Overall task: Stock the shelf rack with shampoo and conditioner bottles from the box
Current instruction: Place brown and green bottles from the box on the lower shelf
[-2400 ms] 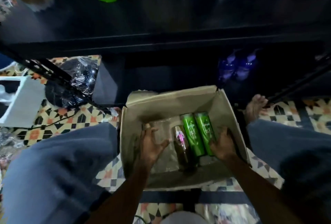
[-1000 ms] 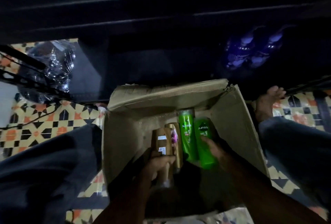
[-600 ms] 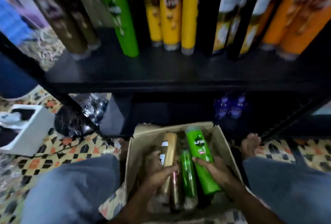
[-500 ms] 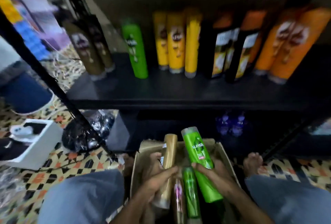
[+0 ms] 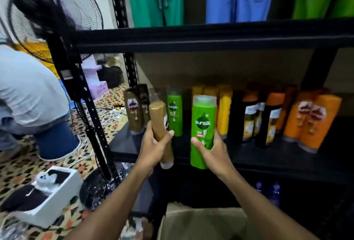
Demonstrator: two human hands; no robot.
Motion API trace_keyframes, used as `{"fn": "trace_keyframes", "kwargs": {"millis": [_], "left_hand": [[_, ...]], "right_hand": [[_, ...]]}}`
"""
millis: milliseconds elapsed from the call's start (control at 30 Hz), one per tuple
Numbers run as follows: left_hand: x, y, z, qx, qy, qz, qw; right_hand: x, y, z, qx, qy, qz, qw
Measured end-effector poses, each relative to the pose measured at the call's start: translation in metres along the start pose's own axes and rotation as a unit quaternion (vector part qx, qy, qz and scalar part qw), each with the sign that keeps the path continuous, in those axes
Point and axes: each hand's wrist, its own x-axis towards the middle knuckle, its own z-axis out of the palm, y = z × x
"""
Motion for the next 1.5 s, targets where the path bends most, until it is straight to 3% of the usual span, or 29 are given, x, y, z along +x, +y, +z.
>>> {"fn": "trace_keyframes", "kwargs": {"millis": [400, 733, 1000, 1367, 1500], "left_hand": [[0.068, -0.056, -0.02, 0.042, 0.005, 0.013, 0.999], [0.067, -0.086, -0.001, 0.073, 0.113, 0.076, 0.988], [0.065, -0.093, 0.004, 0.06, 0.128, 0.086, 0.986], [0.066, -0.099, 0.006, 0.068, 0.126, 0.079, 0.987], [0.066, -0.1, 0.005, 0.074, 0.121, 0.076, 0.987]], "right_hand": [[0.058, 0.041, 0.047, 0.019, 0.012, 0.013, 1.0], [0.105, 0.072, 0.078, -0.004, 0.081, 0.035, 0.996], [0.124, 0.081, 0.091, -0.003, 0.077, 0.049, 0.996], [0.125, 0.092, 0.103, -0.212, -0.013, 0.049, 0.976], [0.124, 0.092, 0.104, -0.25, 0.022, 0.023, 0.968]]}}
